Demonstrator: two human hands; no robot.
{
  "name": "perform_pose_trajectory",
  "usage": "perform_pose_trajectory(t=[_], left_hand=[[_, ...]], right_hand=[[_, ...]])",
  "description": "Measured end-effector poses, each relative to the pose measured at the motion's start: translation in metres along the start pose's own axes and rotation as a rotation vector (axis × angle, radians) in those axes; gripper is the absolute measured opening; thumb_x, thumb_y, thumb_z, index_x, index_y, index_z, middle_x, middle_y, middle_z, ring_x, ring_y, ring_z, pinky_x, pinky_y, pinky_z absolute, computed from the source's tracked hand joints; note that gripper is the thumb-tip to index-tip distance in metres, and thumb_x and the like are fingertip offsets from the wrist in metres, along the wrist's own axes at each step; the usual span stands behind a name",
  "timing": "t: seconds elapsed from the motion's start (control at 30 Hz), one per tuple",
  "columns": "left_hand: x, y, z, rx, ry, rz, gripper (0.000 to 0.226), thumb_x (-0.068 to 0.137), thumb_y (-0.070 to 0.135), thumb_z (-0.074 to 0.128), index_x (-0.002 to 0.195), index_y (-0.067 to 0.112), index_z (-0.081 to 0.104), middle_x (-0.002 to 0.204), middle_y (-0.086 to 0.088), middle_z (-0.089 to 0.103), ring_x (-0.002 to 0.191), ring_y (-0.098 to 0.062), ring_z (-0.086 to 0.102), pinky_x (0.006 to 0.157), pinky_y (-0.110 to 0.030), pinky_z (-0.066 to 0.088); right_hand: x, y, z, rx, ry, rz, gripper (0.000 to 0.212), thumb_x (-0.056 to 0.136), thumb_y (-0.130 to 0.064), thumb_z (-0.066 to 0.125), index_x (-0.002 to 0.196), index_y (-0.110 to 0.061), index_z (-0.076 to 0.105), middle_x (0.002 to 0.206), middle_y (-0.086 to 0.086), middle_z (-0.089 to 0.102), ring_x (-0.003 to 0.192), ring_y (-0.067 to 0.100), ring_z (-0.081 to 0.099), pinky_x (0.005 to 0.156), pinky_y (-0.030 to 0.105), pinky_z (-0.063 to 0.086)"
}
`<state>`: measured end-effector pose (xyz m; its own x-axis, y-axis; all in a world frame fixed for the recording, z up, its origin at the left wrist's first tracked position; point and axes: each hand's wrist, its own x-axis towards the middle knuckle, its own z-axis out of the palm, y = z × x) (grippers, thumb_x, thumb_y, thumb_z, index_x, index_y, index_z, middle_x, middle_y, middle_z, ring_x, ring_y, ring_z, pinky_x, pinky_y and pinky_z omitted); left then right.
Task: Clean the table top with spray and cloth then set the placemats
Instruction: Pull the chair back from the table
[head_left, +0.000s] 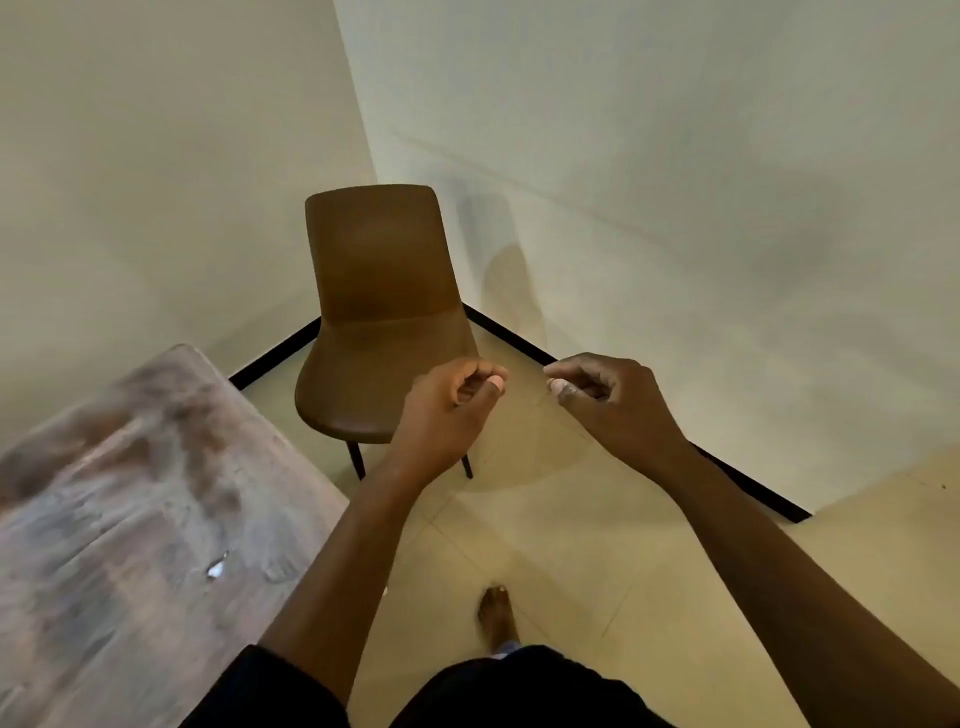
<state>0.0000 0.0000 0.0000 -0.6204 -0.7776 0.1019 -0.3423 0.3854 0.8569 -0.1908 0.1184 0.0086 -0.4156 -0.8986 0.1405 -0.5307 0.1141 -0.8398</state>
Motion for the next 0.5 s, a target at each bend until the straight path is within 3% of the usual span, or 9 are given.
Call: perform_pose_trajectory(t=[0.2, 0.4, 0.5], left_hand=[[0.085, -0.013, 0.006, -0.048, -0.002, -0.118, 0.016, 0.107, 0.024, 0.062, 0.111, 0.027, 0.078, 0.099, 0.016, 0.077, 0.096, 0.008, 0.07, 0.088, -0.024, 0.058], [0.166, -0.024, 0.017, -0.12, -0.038, -0.144, 0.018, 0.11, 0.022, 0.06, 0.113, 0.025, 0.077, 0.103, 0.008, 0.08, 0.103, -0.005, 0.075, 0.092, -0.033, 0.061], [0.208, -0.032, 0.026, -0.158, -0.031, -0.194, 0.018, 0.11, 0.019, 0.059, 0.115, 0.02, 0.076, 0.105, 0.002, 0.079, 0.104, -0.01, 0.074, 0.093, -0.03, 0.059]], right_hand=[[0.087, 0.014, -0.013, -0.027, -0.047, 0.06, 0.018, 0.095, -0.025, 0.068, 0.111, -0.027, 0.077, 0.1, -0.013, 0.076, 0.087, -0.001, 0.069, 0.073, 0.008, 0.045], [0.171, 0.04, -0.022, -0.005, -0.053, 0.067, 0.018, 0.095, -0.024, 0.068, 0.11, -0.027, 0.076, 0.096, -0.012, 0.076, 0.084, 0.002, 0.069, 0.073, 0.01, 0.049], [0.218, 0.058, -0.032, -0.01, -0.083, 0.069, 0.017, 0.095, -0.024, 0.069, 0.11, -0.028, 0.076, 0.093, -0.01, 0.075, 0.082, 0.006, 0.069, 0.072, 0.013, 0.05]])
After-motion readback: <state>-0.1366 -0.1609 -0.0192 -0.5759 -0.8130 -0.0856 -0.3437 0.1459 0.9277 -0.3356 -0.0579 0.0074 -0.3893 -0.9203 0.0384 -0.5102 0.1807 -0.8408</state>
